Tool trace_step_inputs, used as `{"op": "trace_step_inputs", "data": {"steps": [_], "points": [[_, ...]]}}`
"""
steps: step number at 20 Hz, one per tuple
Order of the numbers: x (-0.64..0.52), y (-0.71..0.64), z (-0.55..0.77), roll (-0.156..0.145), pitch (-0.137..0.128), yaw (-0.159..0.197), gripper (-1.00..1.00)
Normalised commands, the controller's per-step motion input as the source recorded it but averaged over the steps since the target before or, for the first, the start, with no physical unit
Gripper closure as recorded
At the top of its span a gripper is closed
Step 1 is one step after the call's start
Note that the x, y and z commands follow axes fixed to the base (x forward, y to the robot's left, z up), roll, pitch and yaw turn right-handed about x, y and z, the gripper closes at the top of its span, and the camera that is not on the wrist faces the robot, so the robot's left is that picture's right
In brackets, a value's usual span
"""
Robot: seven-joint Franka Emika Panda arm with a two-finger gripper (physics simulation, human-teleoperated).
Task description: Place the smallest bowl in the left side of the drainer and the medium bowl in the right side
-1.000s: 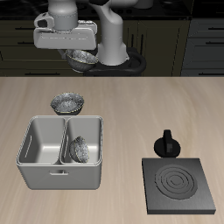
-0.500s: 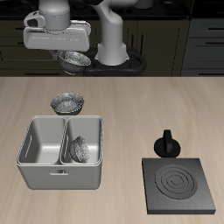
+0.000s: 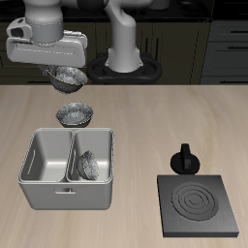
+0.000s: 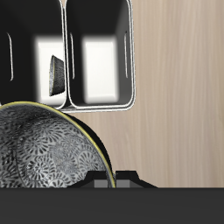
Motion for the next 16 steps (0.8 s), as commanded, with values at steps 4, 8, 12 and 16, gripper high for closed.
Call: {"op": "trace_step_inputs", "data": {"steps": [4,8,12,16], "points": [[0.52,-0.16,0.00,0.031,0.037,0.012,1.00],[0.36,-0.17,0.03,0.014,0.021,-0.019,1.00],[0.43,-0.24,0.01,-0.017,0.000,0.050,1.00],[0.28,-0.13,-0.06,-0.004,0.018,0.048,1.00]]}}
